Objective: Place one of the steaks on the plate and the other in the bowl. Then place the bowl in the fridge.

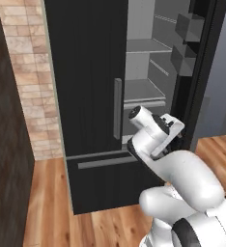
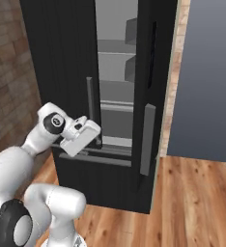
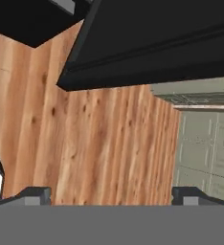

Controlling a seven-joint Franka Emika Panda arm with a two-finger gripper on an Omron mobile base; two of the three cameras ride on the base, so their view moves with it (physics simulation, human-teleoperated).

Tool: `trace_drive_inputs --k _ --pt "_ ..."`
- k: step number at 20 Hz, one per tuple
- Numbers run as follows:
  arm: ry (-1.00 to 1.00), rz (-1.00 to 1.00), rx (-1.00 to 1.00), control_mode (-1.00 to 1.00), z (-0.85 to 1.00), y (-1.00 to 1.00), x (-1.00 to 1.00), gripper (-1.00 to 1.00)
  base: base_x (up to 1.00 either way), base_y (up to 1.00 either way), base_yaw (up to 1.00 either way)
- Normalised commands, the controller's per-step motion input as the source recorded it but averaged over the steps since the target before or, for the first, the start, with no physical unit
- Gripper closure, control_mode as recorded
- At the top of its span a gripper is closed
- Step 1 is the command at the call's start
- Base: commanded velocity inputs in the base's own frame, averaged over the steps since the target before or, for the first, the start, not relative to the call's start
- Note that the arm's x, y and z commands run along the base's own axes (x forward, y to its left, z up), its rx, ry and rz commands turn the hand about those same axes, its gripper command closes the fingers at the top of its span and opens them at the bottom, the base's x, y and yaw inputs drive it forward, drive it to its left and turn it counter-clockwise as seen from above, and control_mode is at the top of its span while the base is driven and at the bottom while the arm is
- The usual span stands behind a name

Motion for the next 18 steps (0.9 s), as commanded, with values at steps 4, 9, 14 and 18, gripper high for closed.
trace_drive_inputs --k 4,9,14,18 --pt "0.09 0.05 -0.3 -1.0 0.0 -0.01 0.85 -1.0 0.0 0.0 0.0" --pt "0.22 0.08 -0.31 -1.0 0.01 -0.1 0.5 -1.0 0.0 0.0 0.0" --pt "0.1 0.06 -0.09 -1.0 0.02 -0.36 0.29 -1.0 0.0 0.0 0.0" --pt "0.11 0.08 0.02 -1.0 0.01 -0.46 0.34 -1.0 0.0 0.0 0.0"
